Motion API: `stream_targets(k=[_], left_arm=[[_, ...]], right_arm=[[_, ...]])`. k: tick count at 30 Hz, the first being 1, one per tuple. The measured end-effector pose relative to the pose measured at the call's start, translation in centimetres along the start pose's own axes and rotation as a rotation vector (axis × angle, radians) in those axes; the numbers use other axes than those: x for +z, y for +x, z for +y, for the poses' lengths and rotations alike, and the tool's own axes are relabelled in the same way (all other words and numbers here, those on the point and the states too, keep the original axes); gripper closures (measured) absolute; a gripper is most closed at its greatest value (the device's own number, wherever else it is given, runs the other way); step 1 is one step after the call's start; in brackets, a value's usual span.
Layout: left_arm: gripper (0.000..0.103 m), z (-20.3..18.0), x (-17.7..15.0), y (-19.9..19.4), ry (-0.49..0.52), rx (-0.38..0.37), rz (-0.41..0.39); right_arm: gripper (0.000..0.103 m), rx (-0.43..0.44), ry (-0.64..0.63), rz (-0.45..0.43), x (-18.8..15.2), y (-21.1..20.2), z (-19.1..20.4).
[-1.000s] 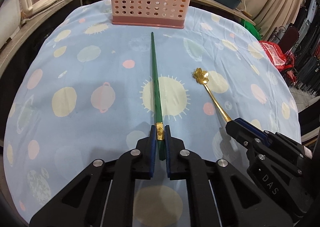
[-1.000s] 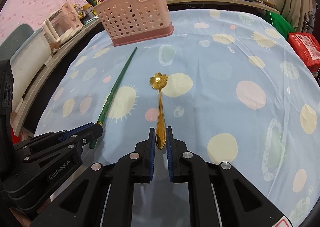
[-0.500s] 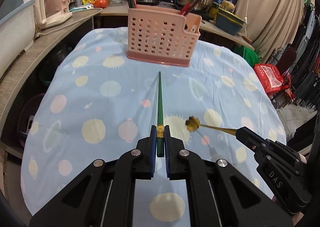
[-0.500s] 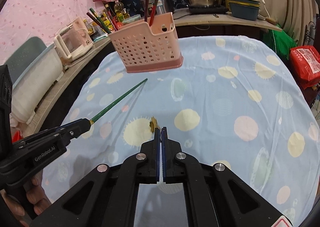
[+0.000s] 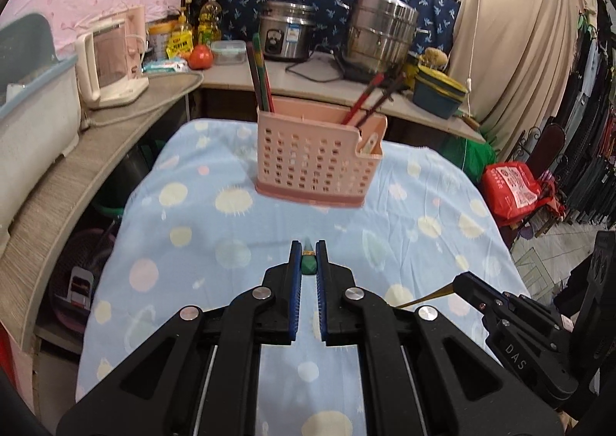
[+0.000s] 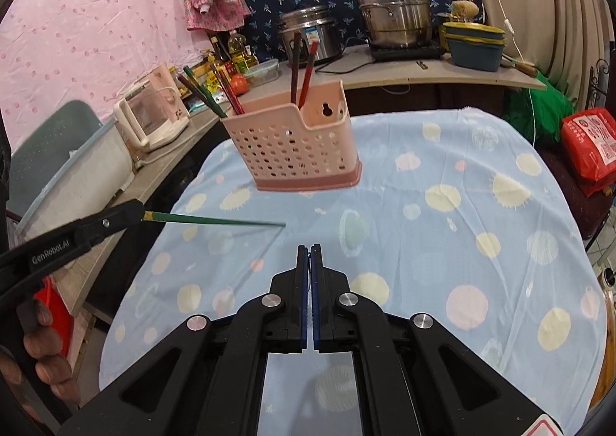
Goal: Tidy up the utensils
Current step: 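Lift the gold spoon and green chopstick and lower them into the pink holder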
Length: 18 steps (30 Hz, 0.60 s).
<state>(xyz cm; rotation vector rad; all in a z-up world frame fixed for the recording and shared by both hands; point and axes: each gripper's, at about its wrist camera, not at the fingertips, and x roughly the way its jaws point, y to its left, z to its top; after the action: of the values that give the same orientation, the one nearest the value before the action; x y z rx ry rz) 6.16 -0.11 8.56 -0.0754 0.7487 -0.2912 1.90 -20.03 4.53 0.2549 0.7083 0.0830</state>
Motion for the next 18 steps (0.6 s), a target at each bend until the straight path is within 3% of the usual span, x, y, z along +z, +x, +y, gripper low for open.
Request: stream_targets(k=[18], left_arm=[[0.096,-0.6,9.1,-1.3,0.049,0.009,-0.143]], right_arm=[[0.101,0.031,-0.053,-0.088,7.9,1.4,2.2]])
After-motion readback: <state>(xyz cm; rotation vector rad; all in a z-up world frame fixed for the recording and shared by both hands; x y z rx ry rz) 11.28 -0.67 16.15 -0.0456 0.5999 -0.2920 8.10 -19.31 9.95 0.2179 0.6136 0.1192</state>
